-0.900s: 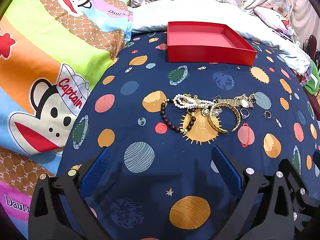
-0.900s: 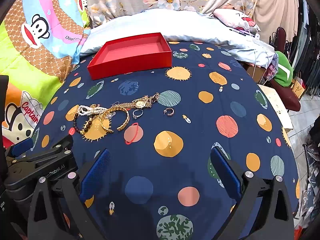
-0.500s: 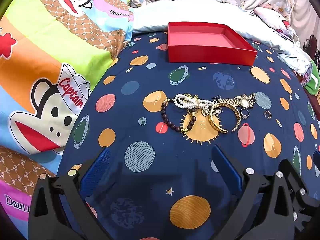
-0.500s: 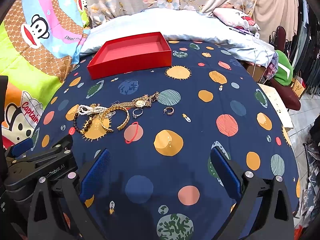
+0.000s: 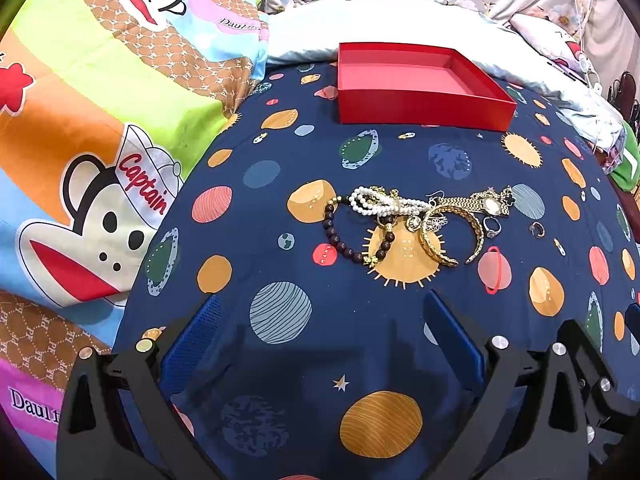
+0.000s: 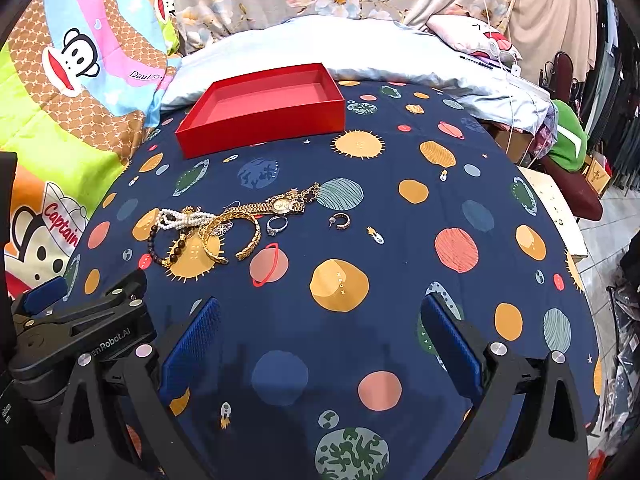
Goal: Organize jewelry
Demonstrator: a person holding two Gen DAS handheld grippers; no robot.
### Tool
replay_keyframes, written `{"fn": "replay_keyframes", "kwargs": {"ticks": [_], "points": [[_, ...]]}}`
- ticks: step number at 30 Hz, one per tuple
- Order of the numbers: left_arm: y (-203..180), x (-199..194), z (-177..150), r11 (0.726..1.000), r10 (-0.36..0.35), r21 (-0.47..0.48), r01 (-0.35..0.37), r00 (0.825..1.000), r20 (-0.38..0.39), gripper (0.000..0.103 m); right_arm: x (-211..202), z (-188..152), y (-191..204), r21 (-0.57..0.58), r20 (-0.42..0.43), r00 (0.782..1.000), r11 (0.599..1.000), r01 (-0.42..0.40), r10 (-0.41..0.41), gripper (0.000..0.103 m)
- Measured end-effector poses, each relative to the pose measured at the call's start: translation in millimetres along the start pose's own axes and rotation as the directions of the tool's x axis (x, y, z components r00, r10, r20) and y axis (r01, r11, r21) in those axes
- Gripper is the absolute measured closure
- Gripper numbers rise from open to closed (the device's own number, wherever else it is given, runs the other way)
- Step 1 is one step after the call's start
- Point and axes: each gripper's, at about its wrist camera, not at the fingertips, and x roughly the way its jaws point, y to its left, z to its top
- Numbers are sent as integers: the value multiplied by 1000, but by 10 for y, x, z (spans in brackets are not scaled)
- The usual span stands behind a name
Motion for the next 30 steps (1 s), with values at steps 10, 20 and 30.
{"fn": "replay_keyframes", "kwargs": {"ticks": [10,20,30], "points": [[25,33,7,1000,0,-3,0,1000,-7,5,16,55,-29,1,-3,1000,1000,-2,2,5],[-24,110,16,1000,2,-3,-2,1000,-27,5,132,29,-40,33,-46,998,999,-39,41,5],[123,335,159,998,12,-58,-15,999,-49,5,287,68,-91,9,-41,999,1000,-6,7,5]]}}
